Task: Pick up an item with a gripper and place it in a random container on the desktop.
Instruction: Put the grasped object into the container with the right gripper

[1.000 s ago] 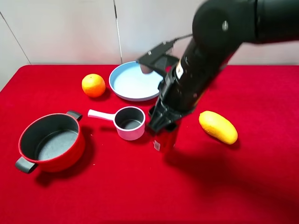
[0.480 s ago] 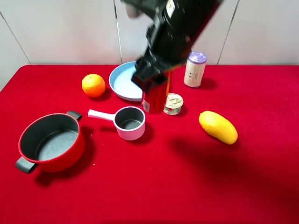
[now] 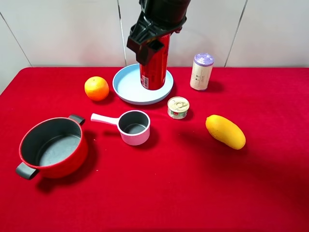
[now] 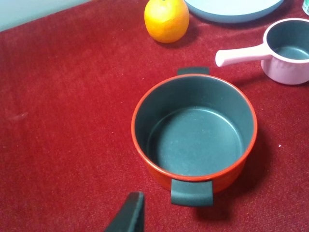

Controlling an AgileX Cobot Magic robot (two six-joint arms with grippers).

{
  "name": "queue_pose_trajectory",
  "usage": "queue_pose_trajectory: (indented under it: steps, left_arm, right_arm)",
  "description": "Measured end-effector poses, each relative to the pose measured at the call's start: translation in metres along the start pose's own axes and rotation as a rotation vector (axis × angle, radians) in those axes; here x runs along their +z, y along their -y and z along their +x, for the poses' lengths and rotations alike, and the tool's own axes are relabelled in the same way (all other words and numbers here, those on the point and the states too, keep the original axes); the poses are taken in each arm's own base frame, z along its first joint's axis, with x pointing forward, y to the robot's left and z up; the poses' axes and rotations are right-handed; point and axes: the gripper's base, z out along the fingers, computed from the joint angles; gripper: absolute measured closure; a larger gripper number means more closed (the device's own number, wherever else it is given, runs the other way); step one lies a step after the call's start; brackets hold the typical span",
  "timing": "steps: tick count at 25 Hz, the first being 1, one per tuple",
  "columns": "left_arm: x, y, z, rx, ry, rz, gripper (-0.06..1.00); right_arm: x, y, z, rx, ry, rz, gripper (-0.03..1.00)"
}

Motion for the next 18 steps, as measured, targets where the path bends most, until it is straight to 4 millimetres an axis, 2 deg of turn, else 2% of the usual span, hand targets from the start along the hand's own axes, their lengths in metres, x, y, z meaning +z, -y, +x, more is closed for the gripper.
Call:
queue_pose_trajectory:
  steps: [6, 12, 18]
  left_arm:
    - [0.0, 0.0, 0.0, 0.0, 0.0, 0.0, -0.05]
    - [0.0, 0.0, 0.0, 0.0, 0.0, 0.0, -0.05]
    - [0.0, 0.0, 0.0, 0.0, 0.0, 0.0, -0.05]
  right_arm:
    - [0.008, -0.004, -0.005, 0.001, -0.022, -0.073, 0.53]
    - [0.032, -0.005, -0.006, -0.006, -0.073, -0.098, 0.53]
    - [0.057, -0.014, -0.01, -0.044, -0.092, -0.148, 0.53]
